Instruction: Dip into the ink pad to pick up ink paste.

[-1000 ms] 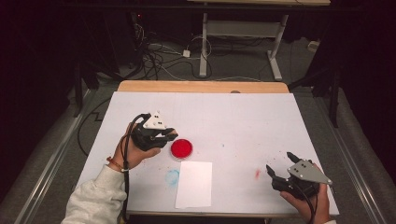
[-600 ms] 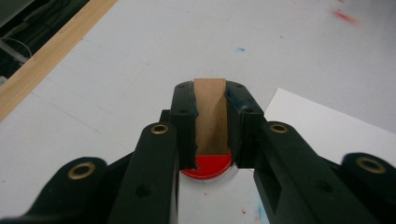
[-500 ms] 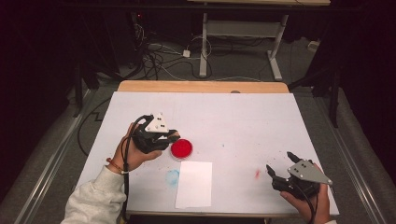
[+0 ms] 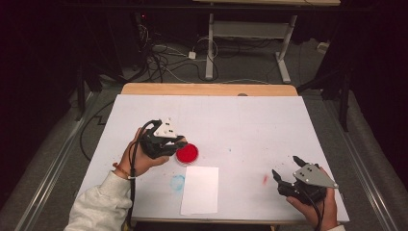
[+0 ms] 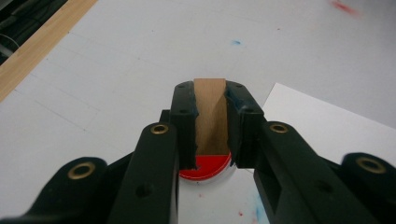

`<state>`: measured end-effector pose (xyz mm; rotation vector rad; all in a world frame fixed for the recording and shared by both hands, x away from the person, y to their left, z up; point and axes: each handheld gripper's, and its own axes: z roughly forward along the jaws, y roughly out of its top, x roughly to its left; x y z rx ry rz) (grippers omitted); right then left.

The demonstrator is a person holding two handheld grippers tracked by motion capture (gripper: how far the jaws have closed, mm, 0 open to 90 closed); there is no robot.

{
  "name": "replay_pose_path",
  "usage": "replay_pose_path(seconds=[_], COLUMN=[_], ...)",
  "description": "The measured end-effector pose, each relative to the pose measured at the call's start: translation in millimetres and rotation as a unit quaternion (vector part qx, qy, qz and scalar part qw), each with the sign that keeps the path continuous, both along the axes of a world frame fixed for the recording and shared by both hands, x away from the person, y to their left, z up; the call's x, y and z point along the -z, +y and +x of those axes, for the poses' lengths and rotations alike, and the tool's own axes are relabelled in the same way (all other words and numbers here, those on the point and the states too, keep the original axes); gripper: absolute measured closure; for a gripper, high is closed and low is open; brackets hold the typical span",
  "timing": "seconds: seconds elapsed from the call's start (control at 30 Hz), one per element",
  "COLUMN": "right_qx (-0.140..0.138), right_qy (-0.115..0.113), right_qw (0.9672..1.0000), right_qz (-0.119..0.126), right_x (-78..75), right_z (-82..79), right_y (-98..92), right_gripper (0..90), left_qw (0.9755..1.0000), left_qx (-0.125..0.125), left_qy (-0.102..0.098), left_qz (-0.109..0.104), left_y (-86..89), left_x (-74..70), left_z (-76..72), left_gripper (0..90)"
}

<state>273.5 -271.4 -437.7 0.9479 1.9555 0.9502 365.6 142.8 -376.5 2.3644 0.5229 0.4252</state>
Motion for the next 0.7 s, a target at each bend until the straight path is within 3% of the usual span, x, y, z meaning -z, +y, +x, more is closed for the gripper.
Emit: replay_pose_path(seconds=[0.13,0.37,0.7], right_qx=[-0.001,-0.001,0.001], right_qy=[-0.003,-0.001,0.004], right_qw=[1.0,1.0,1.0], right_qz=[-0.001,-0.003,-0.003], right_x=[-0.6,0.6,2.5], right_z=[0.3,1.6,2.7], right_y=[-0.1,0.4,1.9], right_gripper=[22.3,22.2,22.2], left_qw=[1.0,0.9991,0.9972], left_qx=[0.002,-0.006,-0.007], left_qy=[0.003,0.036,0.073], left_qz=[-0.001,-0.019,0.013], left_y=[-5.1,-7.2,-14.5], left_x=[2.9,17.5,41.5], left_z=[1.4,15.6,32.0], left_gripper=[73.6,73.6,73.6])
